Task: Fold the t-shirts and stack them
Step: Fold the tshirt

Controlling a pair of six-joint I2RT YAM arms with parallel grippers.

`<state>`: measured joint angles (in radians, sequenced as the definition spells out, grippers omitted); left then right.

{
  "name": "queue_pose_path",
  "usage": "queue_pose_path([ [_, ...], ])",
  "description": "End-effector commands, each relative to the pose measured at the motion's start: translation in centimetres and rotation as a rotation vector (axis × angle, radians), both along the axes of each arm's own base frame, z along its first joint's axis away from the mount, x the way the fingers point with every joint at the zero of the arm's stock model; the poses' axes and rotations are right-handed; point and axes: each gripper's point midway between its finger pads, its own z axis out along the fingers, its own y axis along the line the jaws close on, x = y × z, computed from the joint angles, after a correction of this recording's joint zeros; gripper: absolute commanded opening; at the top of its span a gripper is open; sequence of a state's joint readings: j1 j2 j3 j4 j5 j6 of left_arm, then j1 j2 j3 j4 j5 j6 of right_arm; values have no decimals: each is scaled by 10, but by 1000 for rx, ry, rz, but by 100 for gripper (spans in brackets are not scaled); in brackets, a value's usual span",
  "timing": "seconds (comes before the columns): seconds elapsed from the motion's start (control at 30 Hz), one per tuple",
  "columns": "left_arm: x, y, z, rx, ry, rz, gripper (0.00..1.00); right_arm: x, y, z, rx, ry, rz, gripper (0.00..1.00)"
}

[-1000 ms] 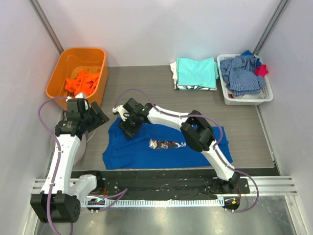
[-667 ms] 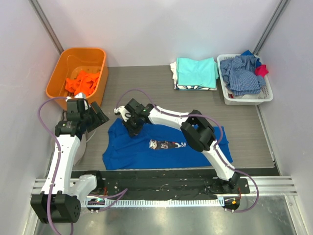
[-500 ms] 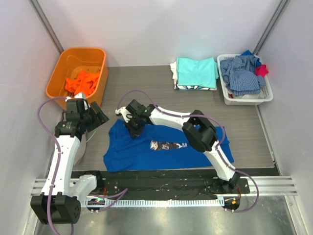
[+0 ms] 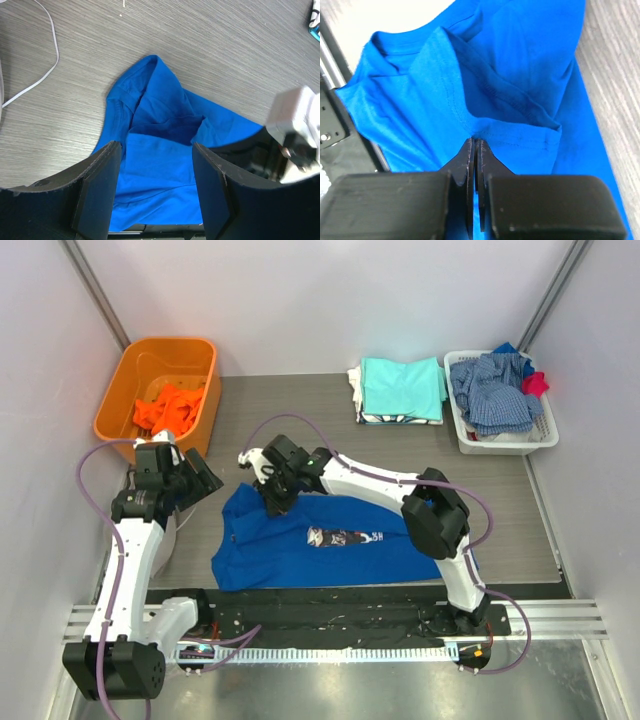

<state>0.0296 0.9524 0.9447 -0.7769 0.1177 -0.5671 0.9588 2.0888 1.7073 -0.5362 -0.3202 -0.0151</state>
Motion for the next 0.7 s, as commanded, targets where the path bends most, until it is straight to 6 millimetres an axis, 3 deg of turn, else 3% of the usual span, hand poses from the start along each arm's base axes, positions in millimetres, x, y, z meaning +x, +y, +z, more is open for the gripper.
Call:
queue_pose_path([
  [0.0, 2, -1, 8, -11, -43, -12, 63, -21, 3, 21, 40, 14, 10, 1],
  [0.53, -3, -2, 8, -10, -39, -15, 63, -114, 3, 6, -15, 39, 38, 3],
  [0.67, -3, -3, 7, -16, -40, -18, 63, -129, -3, 2, -24, 48, 28, 19],
])
